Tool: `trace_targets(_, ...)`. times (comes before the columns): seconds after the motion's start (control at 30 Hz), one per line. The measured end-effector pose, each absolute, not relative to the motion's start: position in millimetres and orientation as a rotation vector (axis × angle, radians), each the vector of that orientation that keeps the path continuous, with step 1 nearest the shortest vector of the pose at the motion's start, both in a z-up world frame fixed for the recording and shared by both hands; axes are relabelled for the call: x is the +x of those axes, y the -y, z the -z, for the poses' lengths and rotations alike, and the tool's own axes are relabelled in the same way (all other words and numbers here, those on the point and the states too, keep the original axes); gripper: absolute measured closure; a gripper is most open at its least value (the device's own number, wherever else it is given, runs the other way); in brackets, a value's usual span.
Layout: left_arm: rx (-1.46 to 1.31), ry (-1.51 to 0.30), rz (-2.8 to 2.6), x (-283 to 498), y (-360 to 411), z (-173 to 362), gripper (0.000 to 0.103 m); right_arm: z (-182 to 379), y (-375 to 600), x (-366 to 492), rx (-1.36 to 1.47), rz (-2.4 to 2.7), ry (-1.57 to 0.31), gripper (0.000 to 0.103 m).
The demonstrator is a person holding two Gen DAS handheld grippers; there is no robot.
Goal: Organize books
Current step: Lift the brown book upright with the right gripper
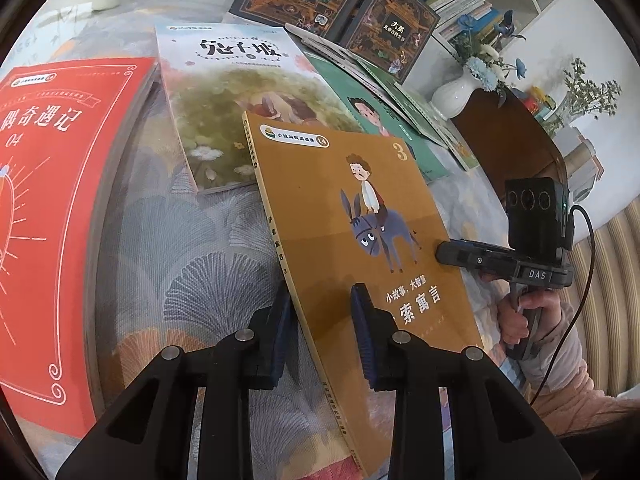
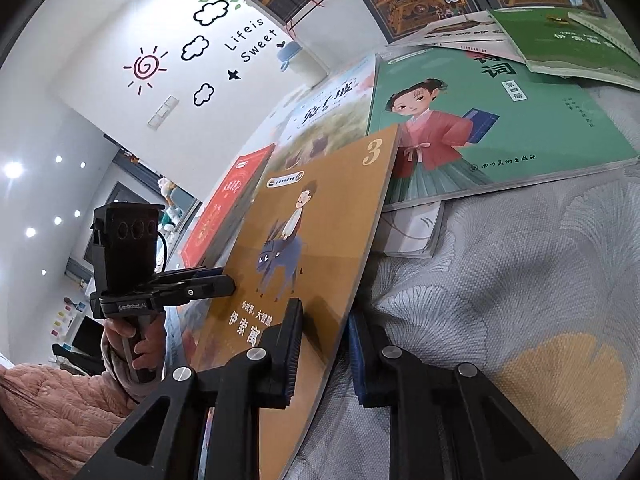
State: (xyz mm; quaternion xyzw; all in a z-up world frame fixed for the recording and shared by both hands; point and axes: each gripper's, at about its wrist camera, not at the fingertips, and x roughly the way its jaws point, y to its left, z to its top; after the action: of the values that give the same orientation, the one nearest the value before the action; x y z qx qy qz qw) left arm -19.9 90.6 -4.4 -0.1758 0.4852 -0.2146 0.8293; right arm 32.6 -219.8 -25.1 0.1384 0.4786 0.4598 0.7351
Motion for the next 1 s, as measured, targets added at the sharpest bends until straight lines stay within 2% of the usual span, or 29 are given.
trace_targets(1.0,-0.369,-0.975,0.404,-26.1,-87.2,5.3,0.074,22.5,214.5,31.0,0.293,-0.986,-1.033,0.083)
